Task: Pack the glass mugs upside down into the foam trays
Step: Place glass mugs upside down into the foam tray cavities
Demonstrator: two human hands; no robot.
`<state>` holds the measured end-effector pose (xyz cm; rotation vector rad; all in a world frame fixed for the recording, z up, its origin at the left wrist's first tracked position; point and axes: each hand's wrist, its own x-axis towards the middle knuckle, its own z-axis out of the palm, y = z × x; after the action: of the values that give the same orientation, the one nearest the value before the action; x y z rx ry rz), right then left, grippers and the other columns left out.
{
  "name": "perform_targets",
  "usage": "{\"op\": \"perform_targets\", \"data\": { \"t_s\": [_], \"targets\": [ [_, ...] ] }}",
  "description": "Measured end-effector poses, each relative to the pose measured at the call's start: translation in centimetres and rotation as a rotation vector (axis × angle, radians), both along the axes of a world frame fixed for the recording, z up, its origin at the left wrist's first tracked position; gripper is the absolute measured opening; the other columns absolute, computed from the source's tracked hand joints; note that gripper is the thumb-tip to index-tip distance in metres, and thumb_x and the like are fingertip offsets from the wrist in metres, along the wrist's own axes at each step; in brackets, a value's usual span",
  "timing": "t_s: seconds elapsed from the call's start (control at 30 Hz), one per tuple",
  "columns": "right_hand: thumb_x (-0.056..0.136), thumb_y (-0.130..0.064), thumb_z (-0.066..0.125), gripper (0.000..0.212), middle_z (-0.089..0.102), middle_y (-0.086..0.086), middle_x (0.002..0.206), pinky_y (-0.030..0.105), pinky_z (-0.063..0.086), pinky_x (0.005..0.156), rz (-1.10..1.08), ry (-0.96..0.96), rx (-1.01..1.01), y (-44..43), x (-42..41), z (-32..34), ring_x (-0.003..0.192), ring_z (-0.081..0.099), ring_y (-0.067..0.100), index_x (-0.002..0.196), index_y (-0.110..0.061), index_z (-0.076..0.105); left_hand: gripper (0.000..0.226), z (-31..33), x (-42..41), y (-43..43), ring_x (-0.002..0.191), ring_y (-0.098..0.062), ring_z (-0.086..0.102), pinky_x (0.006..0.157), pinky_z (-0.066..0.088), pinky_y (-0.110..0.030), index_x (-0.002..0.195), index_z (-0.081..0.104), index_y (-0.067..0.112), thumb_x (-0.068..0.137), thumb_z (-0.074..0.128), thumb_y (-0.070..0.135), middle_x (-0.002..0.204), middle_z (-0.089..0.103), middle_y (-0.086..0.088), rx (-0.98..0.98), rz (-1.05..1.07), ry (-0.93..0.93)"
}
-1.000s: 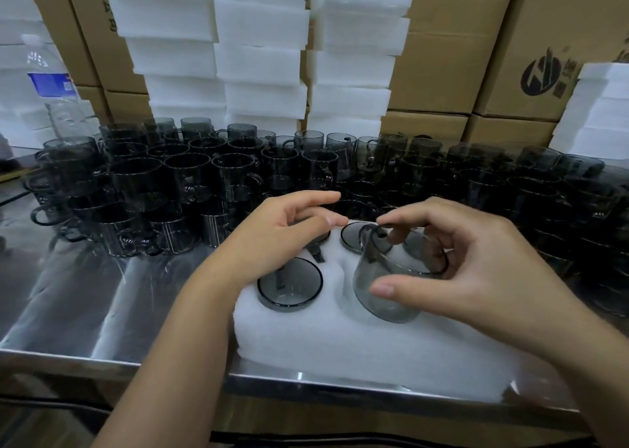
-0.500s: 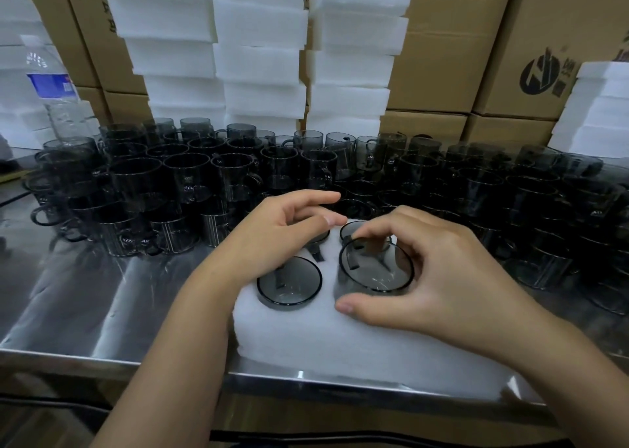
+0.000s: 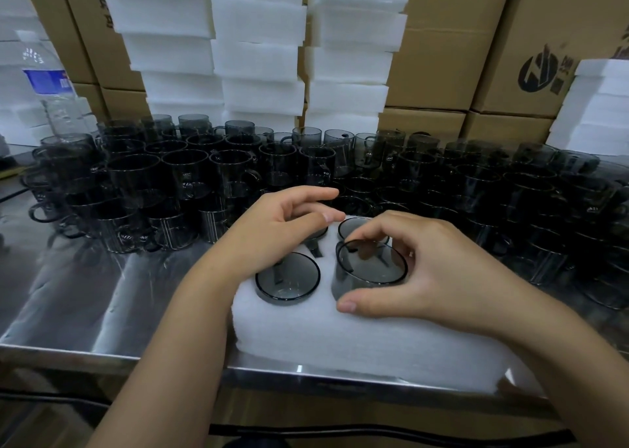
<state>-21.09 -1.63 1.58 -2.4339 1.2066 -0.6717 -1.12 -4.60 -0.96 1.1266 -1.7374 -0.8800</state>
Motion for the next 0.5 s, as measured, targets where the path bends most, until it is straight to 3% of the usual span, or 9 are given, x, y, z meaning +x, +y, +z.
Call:
{"op": "perform_targets", "data": {
  "t_s": [0.2,0.3,0.37,0.4,0.5],
  "targets": [
    [0.049,-0.089,0.054,0.063,0.044,-0.035,0.106,0.009,0.034,0.077,0.033,0.087,0.096,-0.8,-0.1,0.9,0.098,0.041,-0.016,0.096,-0.047,0.057,0.032,-0.2,0.1,-0.2,0.107,-0.001,0.063,0.105,0.041,-0.032,0.123,0.059,0.027,0.092,0.059,0.022,0.104,0.073,0.014,-0.006,-0.003,-0.011],
    [0.078,-0.082,0.016,0.063,0.045,-0.030,0.121,0.019,0.025,0.101,0.004,-0.041,0.113,-1.5,0.7,1.5,0.116,0.033,-0.008,0.104,-0.045,0.059,0.031,-0.3,0.3,-0.4,0.110,-0.002,0.062,0.105,0.042,-0.034,0.125,0.059,0.023,0.095,0.056,0.017,0.107,0.072,0.013,-0.029,0.004,-0.029],
    [0.074,-0.076,0.004,0.074,0.031,-0.021,0.147,0.029,0.010,0.115,-0.003,0.073,0.109,-1.7,1.8,1.6,0.136,0.017,-0.003,0.132,-0.051,0.043,0.031,-0.5,0.3,-0.6,0.112,-0.001,0.060,0.104,0.042,-0.032,0.126,0.058,0.025,0.097,0.051,0.014,0.113,0.070,0.012,-0.039,0.020,-0.004],
    [0.073,-0.073,0.003,0.082,0.016,-0.017,0.156,0.032,0.000,0.117,0.014,0.182,0.122,-1.8,2.3,1.5,0.142,0.005,-0.001,0.145,-0.044,0.029,0.033,-0.5,0.4,-0.7,0.112,0.001,0.059,0.102,0.044,-0.026,0.127,0.055,0.028,0.098,0.049,0.013,0.116,0.068,0.013,-0.037,0.028,0.022],
    [0.083,-0.068,0.005,0.082,-0.006,-0.014,0.159,0.037,-0.013,0.117,0.056,0.385,0.231,-2.0,2.8,1.2,0.143,-0.014,0.001,0.153,-0.025,0.004,0.039,-0.6,0.4,-0.8,0.110,0.015,0.053,0.090,0.040,-0.004,0.127,0.046,0.038,0.099,0.044,0.011,0.124,0.058,0.021,-0.039,0.052,0.043]
  ]
}}
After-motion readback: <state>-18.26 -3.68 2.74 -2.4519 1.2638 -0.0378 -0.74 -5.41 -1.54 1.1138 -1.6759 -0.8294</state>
